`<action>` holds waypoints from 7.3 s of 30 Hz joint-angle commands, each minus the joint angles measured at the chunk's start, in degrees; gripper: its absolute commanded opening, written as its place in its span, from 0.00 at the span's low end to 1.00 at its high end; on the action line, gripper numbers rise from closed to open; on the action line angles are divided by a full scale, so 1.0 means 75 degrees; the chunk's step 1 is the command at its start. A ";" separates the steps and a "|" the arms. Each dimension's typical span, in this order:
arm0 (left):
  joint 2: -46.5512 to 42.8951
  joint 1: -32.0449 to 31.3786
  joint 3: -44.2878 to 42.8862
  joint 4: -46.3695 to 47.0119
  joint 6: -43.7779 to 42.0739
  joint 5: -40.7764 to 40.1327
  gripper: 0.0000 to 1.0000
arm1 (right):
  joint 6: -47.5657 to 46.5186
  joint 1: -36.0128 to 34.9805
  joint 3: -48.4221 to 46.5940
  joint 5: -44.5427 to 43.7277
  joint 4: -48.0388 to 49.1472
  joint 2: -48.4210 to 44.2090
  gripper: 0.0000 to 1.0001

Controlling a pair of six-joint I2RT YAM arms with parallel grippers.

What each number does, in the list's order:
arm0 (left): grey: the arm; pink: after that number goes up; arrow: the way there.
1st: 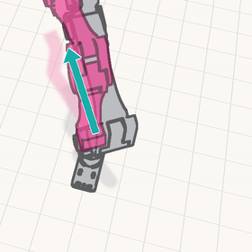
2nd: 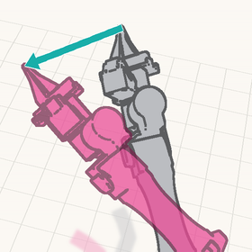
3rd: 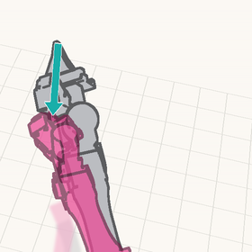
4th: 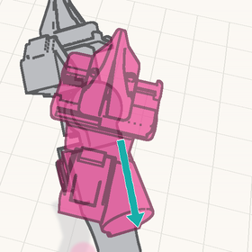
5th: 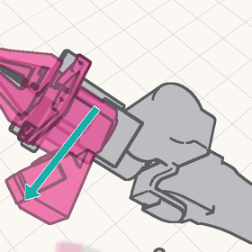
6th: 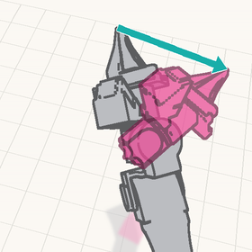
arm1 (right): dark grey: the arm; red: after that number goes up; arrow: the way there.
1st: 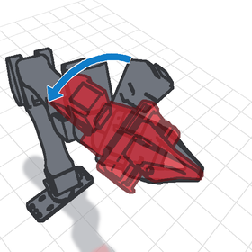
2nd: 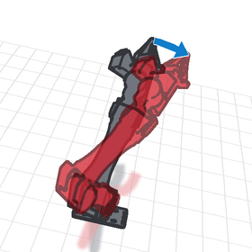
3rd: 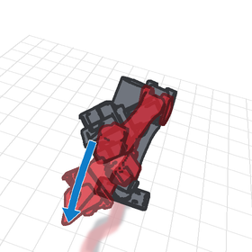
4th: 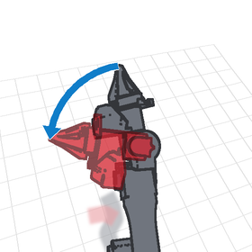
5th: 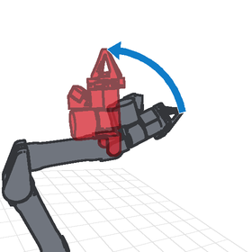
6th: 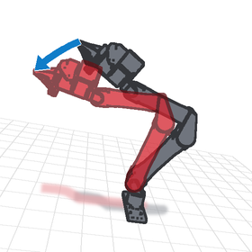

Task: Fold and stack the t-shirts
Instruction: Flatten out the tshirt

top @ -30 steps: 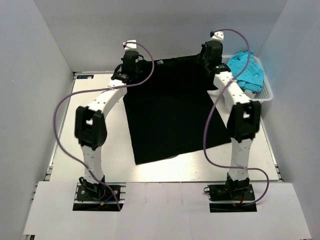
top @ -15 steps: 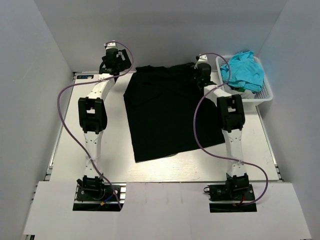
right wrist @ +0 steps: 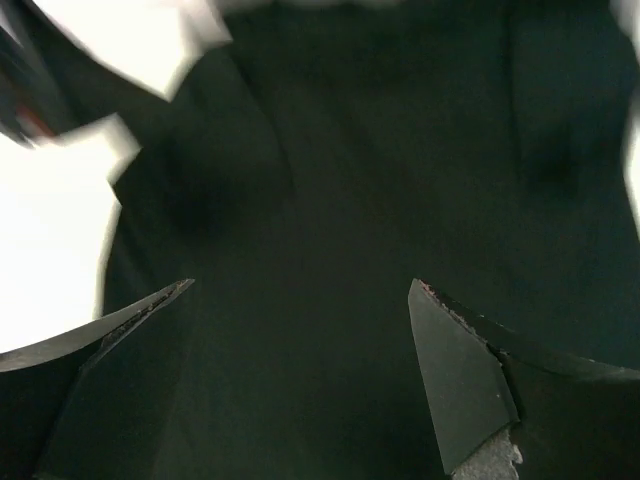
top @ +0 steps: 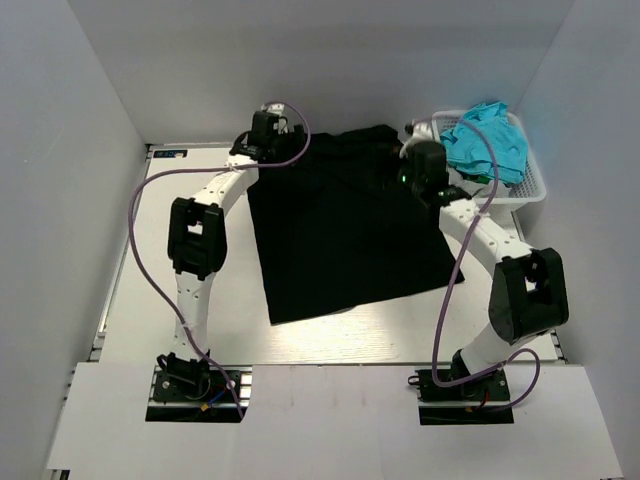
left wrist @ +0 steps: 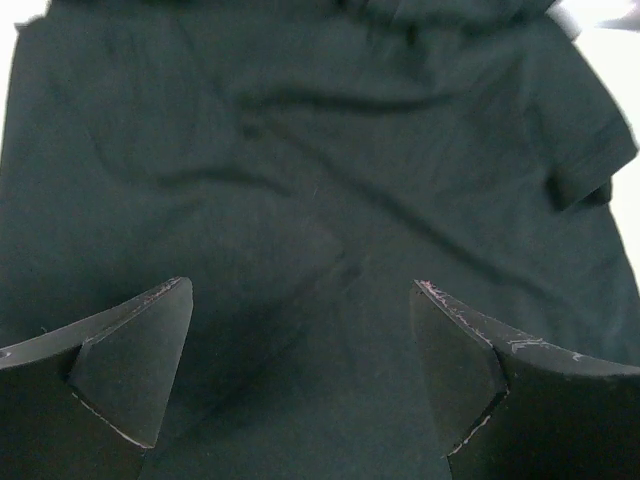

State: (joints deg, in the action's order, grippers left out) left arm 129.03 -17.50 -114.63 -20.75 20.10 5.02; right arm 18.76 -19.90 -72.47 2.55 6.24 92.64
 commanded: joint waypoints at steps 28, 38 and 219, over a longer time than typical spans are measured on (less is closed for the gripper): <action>-0.5939 -0.0244 0.9269 -0.2306 0.3178 -0.0121 0.99 | 0.0194 -0.0054 0.0876 -0.0913 -0.3503 0.1903 0.90; -0.8099 -0.0890 0.8400 -0.3640 0.3019 0.1196 0.99 | -0.0192 0.0076 -0.3882 -0.1827 -0.4980 0.4464 0.90; -0.2872 0.1759 0.6073 -0.0150 0.1281 0.0890 0.99 | -0.1026 -0.4554 -0.0193 0.2404 -0.2520 0.1511 0.00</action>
State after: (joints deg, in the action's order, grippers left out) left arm 106.65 -4.32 -68.14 -21.78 29.98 10.52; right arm 8.34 -54.46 -74.54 22.57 -13.45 105.30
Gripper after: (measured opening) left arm 0.987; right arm 0.005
